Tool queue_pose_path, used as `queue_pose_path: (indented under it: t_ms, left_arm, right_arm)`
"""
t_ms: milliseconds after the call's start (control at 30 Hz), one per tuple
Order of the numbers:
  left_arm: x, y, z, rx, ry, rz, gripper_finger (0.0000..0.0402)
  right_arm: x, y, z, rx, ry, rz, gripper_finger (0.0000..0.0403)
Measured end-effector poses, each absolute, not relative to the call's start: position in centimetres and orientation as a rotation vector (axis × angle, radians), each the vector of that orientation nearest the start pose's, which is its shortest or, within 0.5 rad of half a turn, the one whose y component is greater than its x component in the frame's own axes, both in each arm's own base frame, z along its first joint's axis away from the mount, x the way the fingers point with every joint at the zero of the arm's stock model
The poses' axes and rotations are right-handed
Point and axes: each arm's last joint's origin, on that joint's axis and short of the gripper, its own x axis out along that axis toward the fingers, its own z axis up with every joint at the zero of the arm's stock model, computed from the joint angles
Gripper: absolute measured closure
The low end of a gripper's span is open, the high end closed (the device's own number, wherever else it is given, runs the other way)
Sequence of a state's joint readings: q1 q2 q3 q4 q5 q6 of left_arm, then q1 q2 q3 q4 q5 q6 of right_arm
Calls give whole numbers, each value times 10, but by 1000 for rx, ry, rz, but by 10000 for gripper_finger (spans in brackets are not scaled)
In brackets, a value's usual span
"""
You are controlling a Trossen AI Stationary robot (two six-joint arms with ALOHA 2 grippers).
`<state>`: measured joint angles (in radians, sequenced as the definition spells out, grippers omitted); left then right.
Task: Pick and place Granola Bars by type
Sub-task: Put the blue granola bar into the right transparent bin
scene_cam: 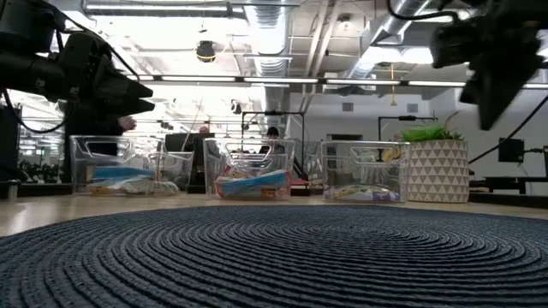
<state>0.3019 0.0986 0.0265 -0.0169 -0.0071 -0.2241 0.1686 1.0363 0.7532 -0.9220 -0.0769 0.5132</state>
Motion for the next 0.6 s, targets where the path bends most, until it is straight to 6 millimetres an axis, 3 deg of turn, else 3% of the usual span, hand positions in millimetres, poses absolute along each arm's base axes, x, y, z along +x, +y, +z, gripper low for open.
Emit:
queue_pose_path:
  t_ms: [367, 600]
  left_arm:
    - [98, 31, 163, -237, 53, 317, 191]
    - [98, 31, 163, -236, 53, 318, 191]
  right_arm:
    - [134, 71, 224, 380, 1476, -143, 230]
    - [114, 99, 224, 398, 1518, -151, 201]
